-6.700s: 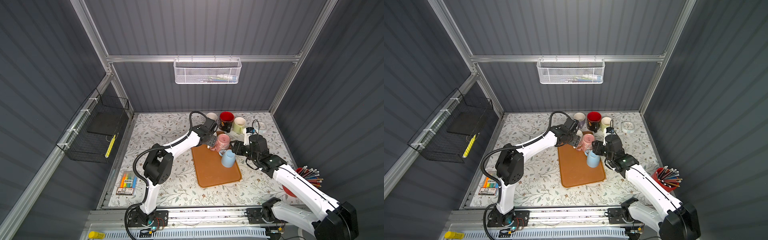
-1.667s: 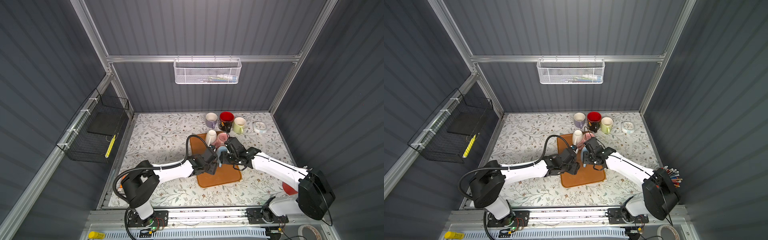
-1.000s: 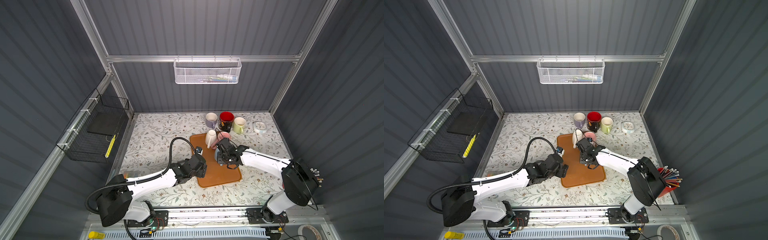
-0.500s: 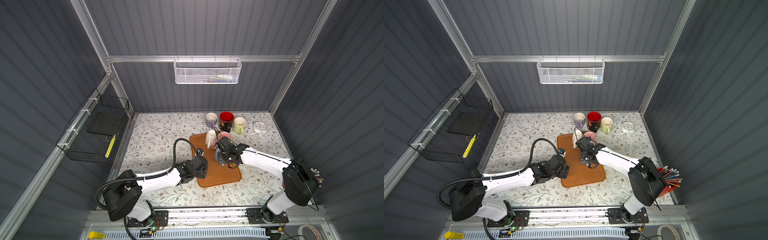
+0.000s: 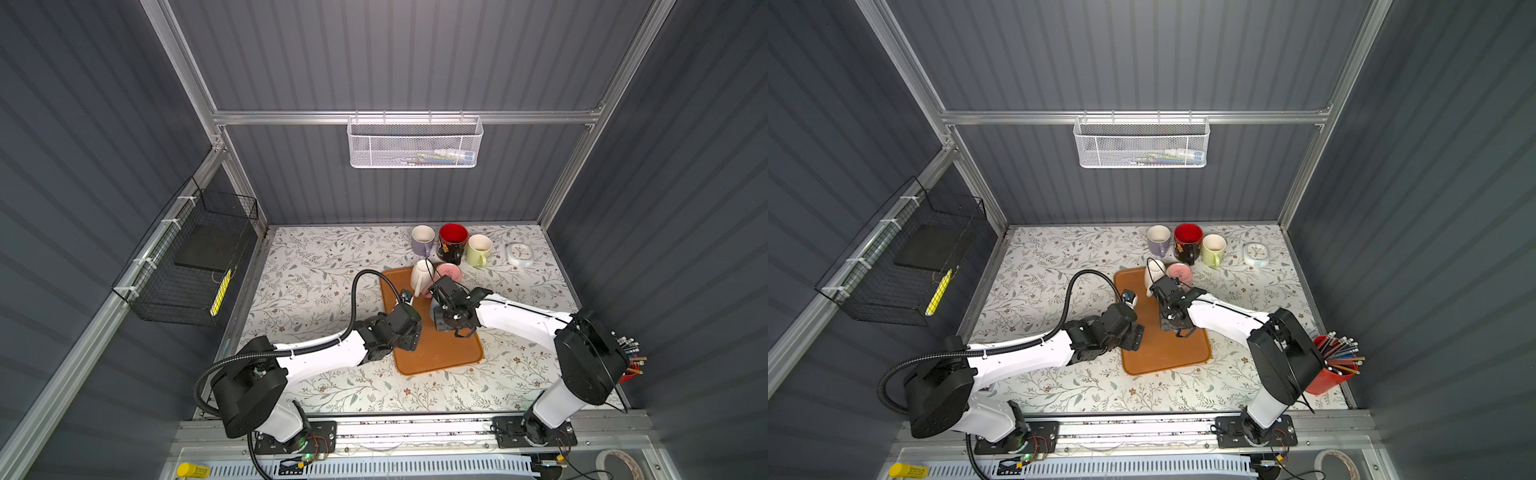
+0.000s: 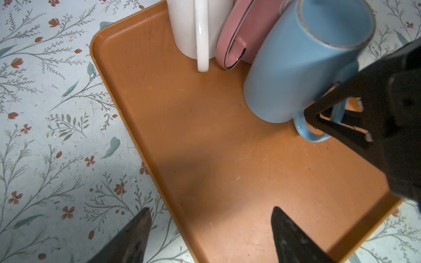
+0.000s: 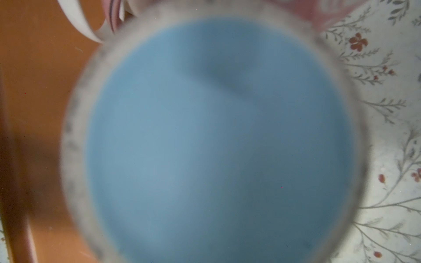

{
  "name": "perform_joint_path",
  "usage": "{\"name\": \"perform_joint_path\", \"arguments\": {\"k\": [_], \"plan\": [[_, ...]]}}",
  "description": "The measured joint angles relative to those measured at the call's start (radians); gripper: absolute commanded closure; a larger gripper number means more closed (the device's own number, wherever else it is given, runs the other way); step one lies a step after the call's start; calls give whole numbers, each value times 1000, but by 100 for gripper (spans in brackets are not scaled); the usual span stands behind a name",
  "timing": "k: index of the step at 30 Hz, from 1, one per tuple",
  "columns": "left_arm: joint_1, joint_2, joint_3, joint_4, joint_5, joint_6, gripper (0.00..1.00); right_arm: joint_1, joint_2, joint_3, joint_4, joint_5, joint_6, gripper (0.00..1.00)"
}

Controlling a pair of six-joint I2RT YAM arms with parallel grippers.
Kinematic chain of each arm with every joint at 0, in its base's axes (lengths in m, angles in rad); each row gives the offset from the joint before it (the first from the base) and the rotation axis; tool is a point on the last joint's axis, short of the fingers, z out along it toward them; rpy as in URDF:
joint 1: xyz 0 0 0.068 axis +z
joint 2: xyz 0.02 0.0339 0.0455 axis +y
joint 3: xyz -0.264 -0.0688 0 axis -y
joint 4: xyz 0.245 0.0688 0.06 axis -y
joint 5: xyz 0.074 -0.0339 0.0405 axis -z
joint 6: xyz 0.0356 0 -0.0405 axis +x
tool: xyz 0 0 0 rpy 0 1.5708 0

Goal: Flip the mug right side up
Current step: 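Lift the light blue mug with the right gripper while the left gripper rises toward it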

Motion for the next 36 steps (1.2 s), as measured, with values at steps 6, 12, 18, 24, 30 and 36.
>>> {"name": "perform_joint_path", "arguments": {"k": [6,12,18,24,30,36], "plan": [[0,11,5,-4,-1,13,15,-4,0,3,-2,-8,-8,100],[1,11,25,20,-2,34,13,-6,-8,1,-2,-27,-19,100],[16,5,-12,118,20,29,9,-7,-136,-76,5,-68,-55,100],[106,-59,-61,220,134,21,4,-36,-296,-133,73,-129,-80,100],[180,-155,-146,360,258,-5,0,-76,-408,-183,145,-233,-97,100],[194,-209,-166,436,348,-5,0,-116,-524,-201,211,-339,-100,100]]}}
